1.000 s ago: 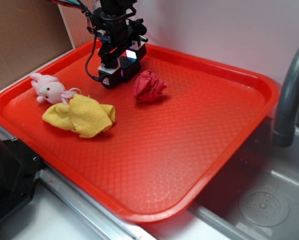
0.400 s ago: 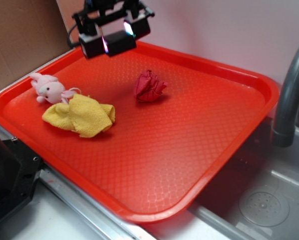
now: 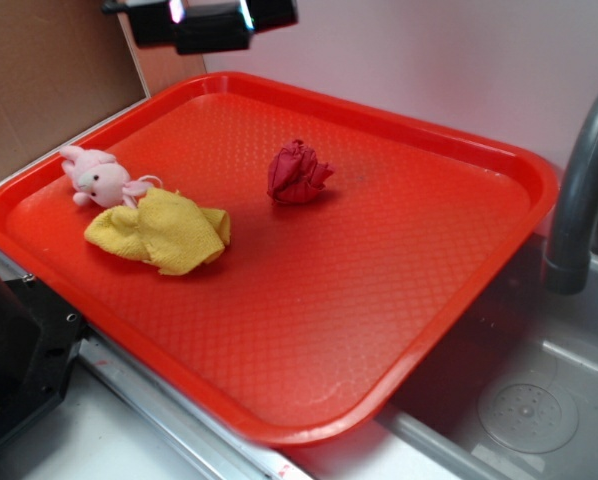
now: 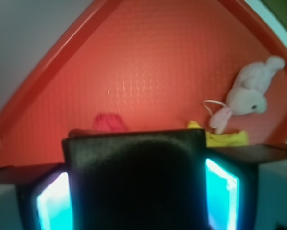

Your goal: Grab the black box.

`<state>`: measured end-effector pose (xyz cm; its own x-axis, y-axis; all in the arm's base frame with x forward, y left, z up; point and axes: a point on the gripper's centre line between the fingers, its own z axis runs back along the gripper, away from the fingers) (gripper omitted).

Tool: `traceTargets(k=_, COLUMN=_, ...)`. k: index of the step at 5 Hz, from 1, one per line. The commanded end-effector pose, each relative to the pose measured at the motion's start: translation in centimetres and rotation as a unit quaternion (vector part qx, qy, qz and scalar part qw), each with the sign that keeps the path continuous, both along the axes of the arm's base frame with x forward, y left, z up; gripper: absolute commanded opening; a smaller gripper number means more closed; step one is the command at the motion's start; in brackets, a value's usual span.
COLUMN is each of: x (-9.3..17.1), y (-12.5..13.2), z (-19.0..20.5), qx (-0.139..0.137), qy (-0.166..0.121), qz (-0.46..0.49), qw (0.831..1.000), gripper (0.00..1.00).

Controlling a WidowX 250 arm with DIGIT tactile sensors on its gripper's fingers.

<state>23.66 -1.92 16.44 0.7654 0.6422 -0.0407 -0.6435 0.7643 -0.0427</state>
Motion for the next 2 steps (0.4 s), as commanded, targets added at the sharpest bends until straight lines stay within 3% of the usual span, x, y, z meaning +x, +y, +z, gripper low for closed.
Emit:
traceTargets(k=1, x=-2.06, y=0.77, z=3.78, qx=-0.009, qy=-0.08, qz=-0.248, qw=0.965, gripper=0.0)
traceTargets(k=2, x=-1.89, y=1.19, z=3.43, qx=-0.033, qy=-0.072, qz=-0.242, qw=0.967, gripper=0.0)
